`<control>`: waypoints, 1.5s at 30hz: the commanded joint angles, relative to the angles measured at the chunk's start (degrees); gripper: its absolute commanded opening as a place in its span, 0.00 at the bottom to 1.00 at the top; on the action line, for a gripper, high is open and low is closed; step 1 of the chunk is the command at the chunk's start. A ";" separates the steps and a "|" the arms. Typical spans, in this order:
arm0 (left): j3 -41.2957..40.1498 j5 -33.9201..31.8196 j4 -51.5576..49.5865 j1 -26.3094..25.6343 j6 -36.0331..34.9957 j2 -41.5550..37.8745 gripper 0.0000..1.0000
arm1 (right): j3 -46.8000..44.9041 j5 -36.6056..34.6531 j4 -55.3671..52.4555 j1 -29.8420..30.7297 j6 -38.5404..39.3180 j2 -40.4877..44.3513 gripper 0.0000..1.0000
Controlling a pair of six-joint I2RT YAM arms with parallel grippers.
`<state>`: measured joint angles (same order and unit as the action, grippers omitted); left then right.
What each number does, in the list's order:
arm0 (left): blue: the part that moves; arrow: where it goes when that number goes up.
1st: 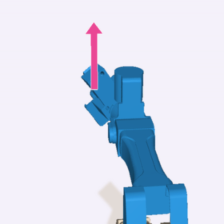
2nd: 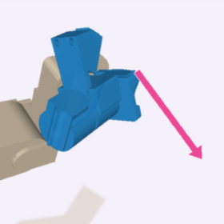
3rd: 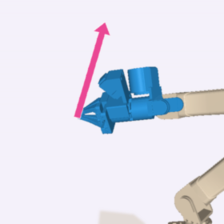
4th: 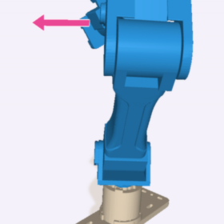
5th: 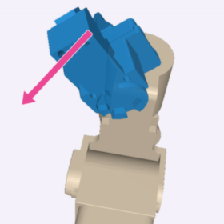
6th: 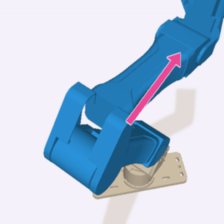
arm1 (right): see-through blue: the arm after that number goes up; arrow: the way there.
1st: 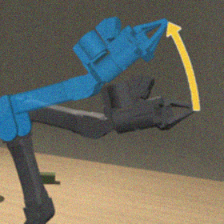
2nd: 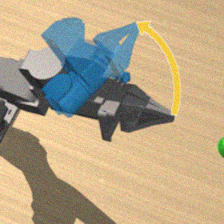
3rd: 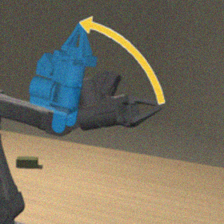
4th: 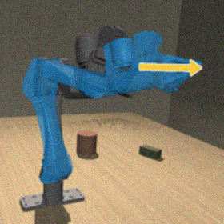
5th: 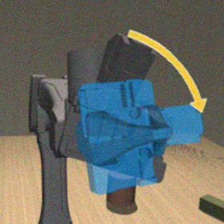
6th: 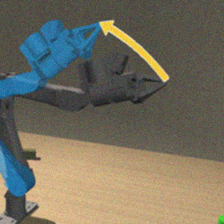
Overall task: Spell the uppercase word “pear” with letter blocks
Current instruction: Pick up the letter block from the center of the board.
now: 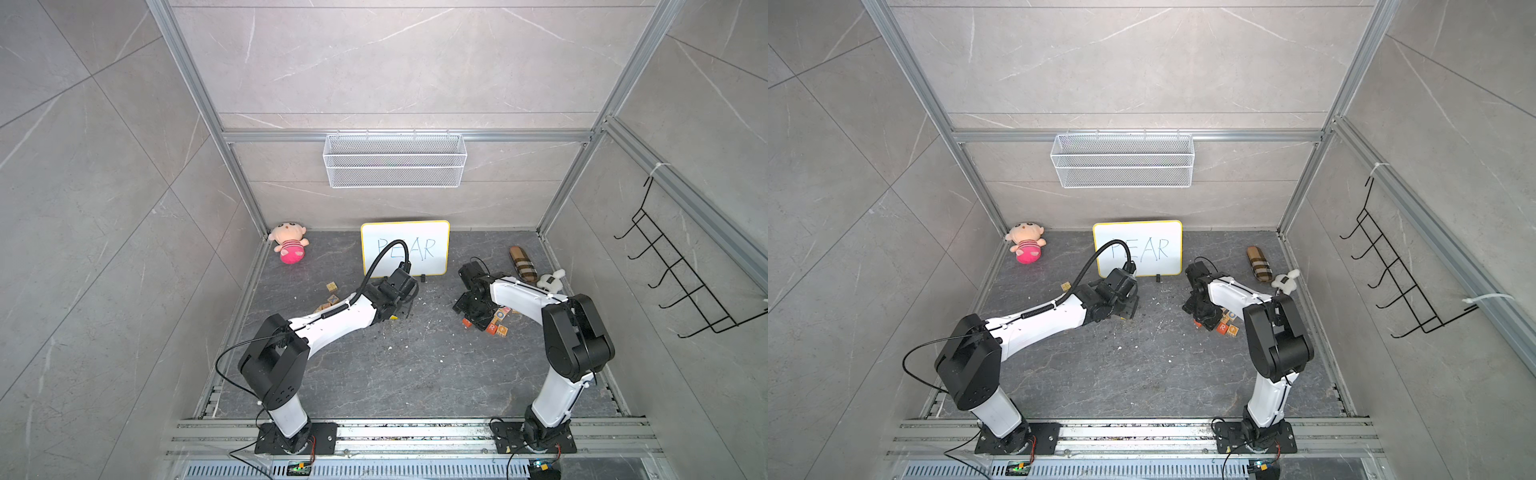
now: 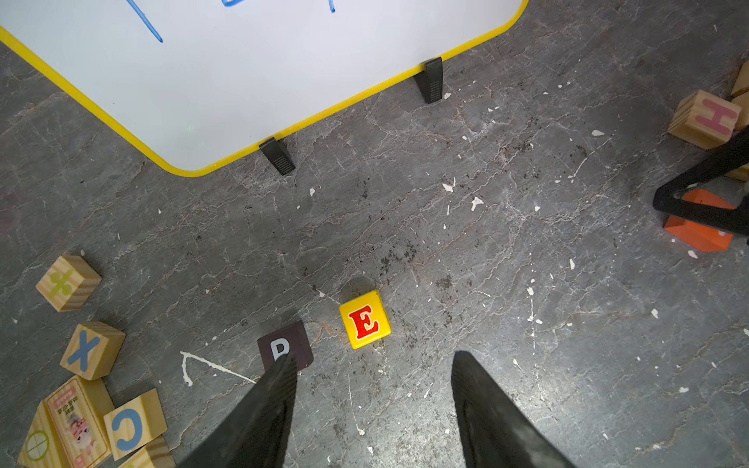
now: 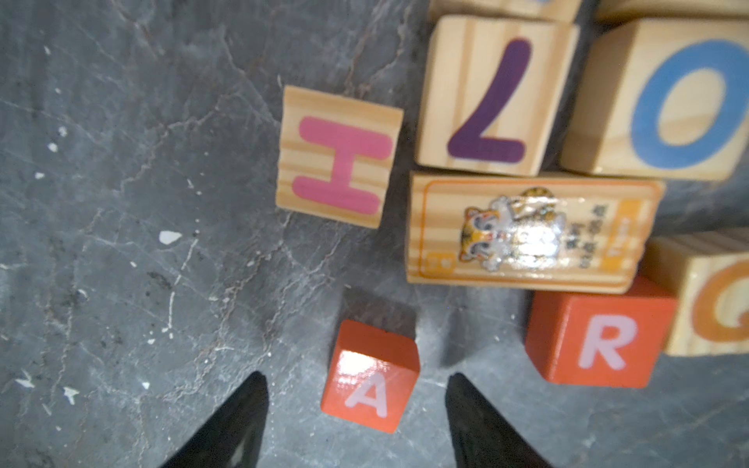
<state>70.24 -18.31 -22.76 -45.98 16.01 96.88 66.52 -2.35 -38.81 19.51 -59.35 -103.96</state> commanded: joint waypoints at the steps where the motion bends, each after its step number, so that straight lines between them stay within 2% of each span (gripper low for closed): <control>1: -0.10 -1.58 -0.17 0.10 0.66 -2.13 0.64 | 0.22 -1.57 -1.14 -0.17 0.21 -1.14 0.68; 10: -0.46 -2.09 -0.09 0.10 0.86 -2.57 0.64 | -0.40 -2.48 -1.46 -0.16 0.11 -0.85 0.61; 17: -0.54 -2.09 0.09 0.10 0.86 -2.83 0.64 | -1.99 -0.86 0.64 -0.08 -1.03 -0.76 0.60; 25: -0.98 -2.17 0.18 0.12 0.86 -3.07 0.64 | -1.51 -1.25 0.59 -0.07 -0.84 -2.27 0.56; 27: -0.98 -2.20 0.26 0.10 0.78 -2.94 0.64 | -1.51 -1.41 0.58 -0.04 -0.76 -2.62 0.52; 34: -0.98 -2.34 0.36 0.07 0.81 -3.06 0.64 | -1.48 -2.04 0.73 -0.03 -0.68 -3.22 0.51; 37: -1.06 -2.51 0.26 0.10 0.79 -3.19 0.64 | -1.26 -2.60 0.29 -0.08 -0.65 -3.15 0.46; 41: -0.94 -2.72 0.26 0.07 0.78 -3.38 0.64 | -0.73 -3.49 -0.48 -0.04 -0.06 -2.74 0.46; 43: -0.81 -2.72 0.20 0.08 0.78 -3.41 0.64 | -0.26 -3.64 -1.14 -0.02 0.22 -2.79 0.39; 45: -0.80 -2.72 0.26 0.09 0.85 -3.44 0.64 | -0.26 -3.71 -1.16 -0.11 0.37 -2.56 0.38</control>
<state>69.36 -19.57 -22.72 -45.98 16.03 96.12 65.49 -4.64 -38.54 19.53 -59.35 -105.10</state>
